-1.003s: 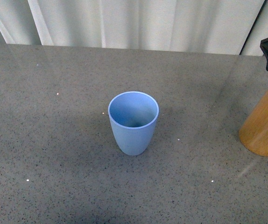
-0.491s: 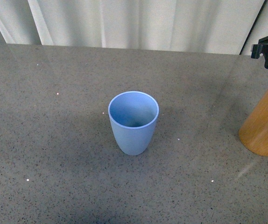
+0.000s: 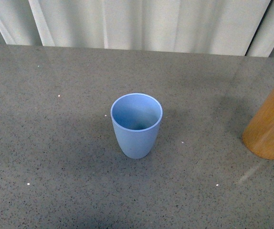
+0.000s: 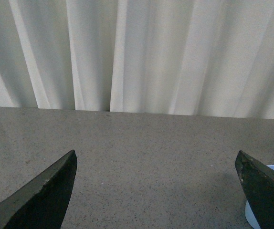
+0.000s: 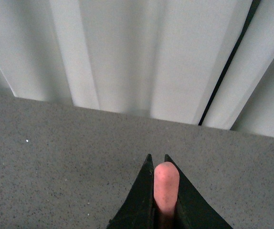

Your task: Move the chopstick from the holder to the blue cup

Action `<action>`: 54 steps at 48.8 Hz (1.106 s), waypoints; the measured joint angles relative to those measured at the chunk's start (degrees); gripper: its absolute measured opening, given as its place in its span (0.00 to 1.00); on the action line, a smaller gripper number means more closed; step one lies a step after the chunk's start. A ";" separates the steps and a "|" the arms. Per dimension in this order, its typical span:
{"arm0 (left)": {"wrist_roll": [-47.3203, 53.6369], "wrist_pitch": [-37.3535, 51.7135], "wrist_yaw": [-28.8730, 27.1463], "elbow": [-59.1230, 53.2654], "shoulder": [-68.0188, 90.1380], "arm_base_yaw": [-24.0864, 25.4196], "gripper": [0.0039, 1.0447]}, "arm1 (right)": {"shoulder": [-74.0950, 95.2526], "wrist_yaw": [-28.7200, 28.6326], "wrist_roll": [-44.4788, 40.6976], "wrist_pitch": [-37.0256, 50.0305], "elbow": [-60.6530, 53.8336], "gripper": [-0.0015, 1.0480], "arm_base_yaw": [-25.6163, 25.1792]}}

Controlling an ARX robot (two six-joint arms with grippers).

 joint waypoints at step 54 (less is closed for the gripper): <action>0.00 0.00 0.00 0.00 0.00 0.00 0.94 | -2.32 1.14 8.35 1.27 13.81 0.02 24.24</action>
